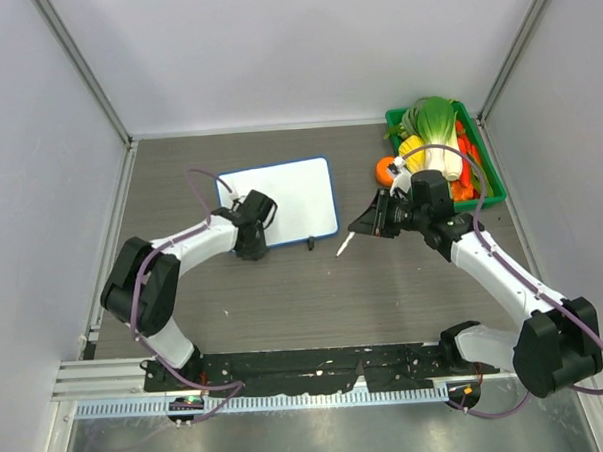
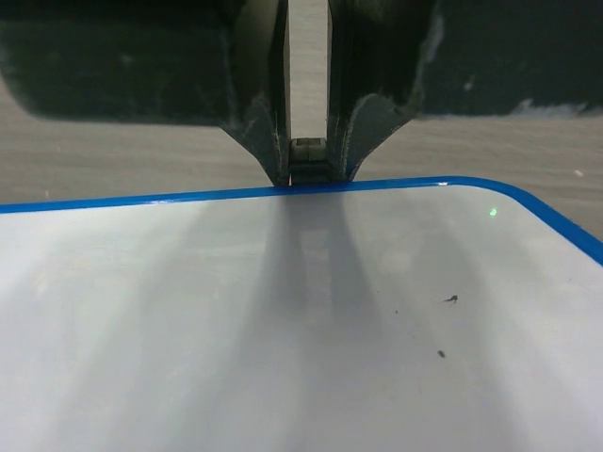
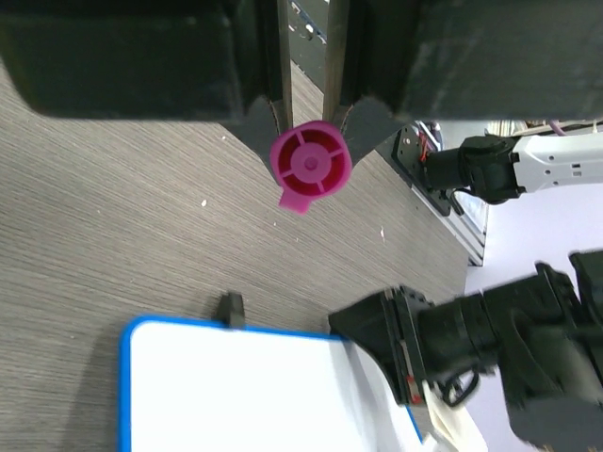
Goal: Write a sentence on the whiteboard
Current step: Move the whiteboard stand to the center of the board.
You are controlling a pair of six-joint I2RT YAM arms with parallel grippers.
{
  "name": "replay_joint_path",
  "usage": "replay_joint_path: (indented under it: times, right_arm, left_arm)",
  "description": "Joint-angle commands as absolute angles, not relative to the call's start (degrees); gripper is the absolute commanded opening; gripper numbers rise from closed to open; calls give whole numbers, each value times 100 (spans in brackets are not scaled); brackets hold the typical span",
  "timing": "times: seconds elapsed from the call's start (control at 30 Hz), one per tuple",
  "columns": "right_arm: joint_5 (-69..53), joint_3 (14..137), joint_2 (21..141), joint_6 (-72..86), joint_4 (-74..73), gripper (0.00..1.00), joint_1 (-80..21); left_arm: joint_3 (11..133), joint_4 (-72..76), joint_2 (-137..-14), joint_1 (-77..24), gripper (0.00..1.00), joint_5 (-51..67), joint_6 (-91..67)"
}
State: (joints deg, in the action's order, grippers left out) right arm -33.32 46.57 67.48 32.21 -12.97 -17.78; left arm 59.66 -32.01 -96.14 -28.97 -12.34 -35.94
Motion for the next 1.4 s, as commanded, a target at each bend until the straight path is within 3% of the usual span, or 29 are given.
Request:
replay_joint_path:
  times: [0.0,0.87,1.1,1.3,1.37]
  right_arm:
    - [-3296,4579,6434,3278,-1204,1,-1749]
    - [-2786,4667,6161,2821,-1696,1,-1758]
    - [-2777,4676,6047,2812,-1793,1,-1767]
    - [-2804,4728,5994,2795,-1846,1,-1758]
    - [-2804,4755,5968,2778,-1863,1,-1749]
  left_arm:
    - [5713,-3032,-9176,-3637,0,-1423,-4569]
    - [5458,-4016,-9079,-6520,0,-2382,-7417]
    - [5449,-4175,-9150,-6899,1,-2426,-7743]
    - [5441,-3999,-9123,-6961,33,-2294,-7655]
    - [5397,-3885,-9062,-6987,58,-2215,-7629]
